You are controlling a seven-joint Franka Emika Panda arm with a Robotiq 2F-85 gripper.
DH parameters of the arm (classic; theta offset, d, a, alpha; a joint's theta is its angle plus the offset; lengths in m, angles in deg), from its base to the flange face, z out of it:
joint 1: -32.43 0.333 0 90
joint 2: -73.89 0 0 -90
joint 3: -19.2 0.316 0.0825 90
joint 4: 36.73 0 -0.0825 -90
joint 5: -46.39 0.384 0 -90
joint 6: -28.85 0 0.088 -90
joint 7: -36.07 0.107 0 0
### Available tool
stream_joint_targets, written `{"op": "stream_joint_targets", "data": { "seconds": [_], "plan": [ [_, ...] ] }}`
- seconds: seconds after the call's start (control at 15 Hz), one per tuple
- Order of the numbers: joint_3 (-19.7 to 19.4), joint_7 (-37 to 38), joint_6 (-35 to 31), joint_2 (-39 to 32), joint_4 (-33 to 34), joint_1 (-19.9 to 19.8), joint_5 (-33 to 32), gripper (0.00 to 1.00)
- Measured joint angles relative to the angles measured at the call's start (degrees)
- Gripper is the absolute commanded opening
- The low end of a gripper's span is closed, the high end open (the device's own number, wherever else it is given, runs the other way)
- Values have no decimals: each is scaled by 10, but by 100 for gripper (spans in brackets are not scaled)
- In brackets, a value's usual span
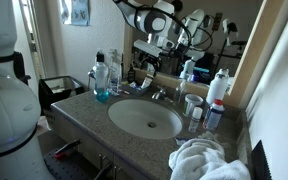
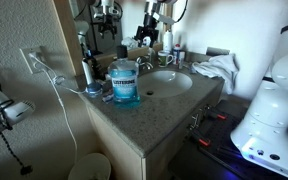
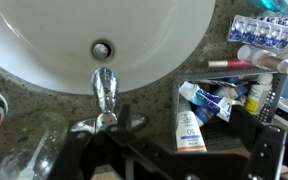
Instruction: Open the tap and then close it
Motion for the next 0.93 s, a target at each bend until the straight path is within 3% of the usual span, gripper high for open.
{"op": "stream_joint_targets", "data": {
  "seconds": [0.4, 0.93],
  "plan": [
    [1, -17, -11, -63, 22, -33, 4, 100],
    [18, -17, -92, -104, 25, -46, 5, 100]
  ]
}}
